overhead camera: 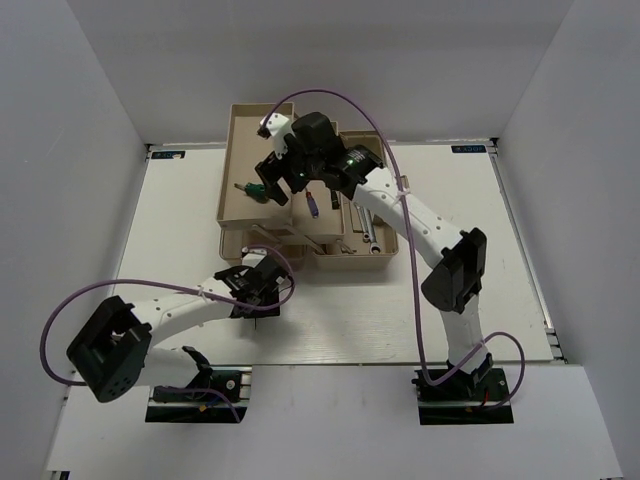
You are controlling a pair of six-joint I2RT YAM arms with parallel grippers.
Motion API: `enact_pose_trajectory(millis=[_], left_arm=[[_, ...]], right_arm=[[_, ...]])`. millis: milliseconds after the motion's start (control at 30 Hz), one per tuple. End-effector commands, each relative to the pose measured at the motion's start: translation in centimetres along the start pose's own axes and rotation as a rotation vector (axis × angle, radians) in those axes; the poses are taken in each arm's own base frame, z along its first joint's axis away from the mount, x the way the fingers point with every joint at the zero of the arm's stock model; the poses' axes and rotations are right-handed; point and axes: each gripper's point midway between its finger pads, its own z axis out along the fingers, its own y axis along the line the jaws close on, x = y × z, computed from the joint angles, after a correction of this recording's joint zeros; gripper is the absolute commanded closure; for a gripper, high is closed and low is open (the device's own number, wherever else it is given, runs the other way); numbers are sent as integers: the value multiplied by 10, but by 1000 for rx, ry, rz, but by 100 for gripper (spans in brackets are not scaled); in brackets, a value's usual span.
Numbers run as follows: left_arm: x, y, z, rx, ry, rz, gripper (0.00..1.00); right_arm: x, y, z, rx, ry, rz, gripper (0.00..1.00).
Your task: Sort the tools into containers
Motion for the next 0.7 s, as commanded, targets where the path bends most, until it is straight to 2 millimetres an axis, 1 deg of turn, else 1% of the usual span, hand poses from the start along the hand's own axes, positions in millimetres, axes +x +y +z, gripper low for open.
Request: enact_pose_trajectory(millis=[0,33,100,133,167,200,233,267,300,333,367,400,433,467,500,533,567,600,633,667], left_arm=[[-19,-6,1,-4,-61,-3,24],[-21,-7,1,2,-67,3,25],[-22,-8,6,-9,-71,13,26],[-22,-9,8,-9,-72,22,28],[-22,-7,10,-21,-72,25,28],[-22,-8,13,-23,-71,37,31],[-20,-8,14,-28,-65,40,33],[-21,-7,15,-35,-71,40,35],[-21,-7,17,-38,-68,42,43],[-19,-7,19,-44,-62,46,49],[-19,-7,19,-44,-62,46,55],[-19,-7,19,-44,-62,46,68],[-18,-8,19,-37,-55,46,75],[-20,-8,17,-32,-61,53,87],[-19,-10,15,-16,-58,50,87],[-20,-9,13,-14,-60,57,95],[-20,-17,5,35,-66,67,100],[-21,-21,0,67,-70,73,100],[-23,-24,-6,102,-77,97,100],[-23,-35,-15,182,-70,113,100]], right_arm=[[-28,-6,-34,-6,-98,22,10],[-18,-8,-32,-6,-75,45,10],[-21,-12,-46,-4,-86,62,10],[-10,-12,-45,-6,-59,80,10],[-13,-16,-56,3,-70,90,10],[-13,-17,-62,3,-73,96,10],[-3,-16,-63,1,-52,102,10],[-1,-21,-66,10,-51,110,10],[2,-22,-67,10,-43,117,10],[4,-23,-73,15,-44,122,10],[8,-26,-74,18,-38,130,10],[14,-30,-76,25,-25,140,10],[13,-29,-81,20,-33,140,10],[20,-32,-84,24,-21,151,10],[25,-32,-83,23,-4,154,10],[23,-32,-88,17,-14,153,10],[32,-33,-91,16,4,154,10],[37,-34,-93,10,17,142,10],[37,-37,-100,13,10,120,10],[48,-36,-98,14,35,119,10]])
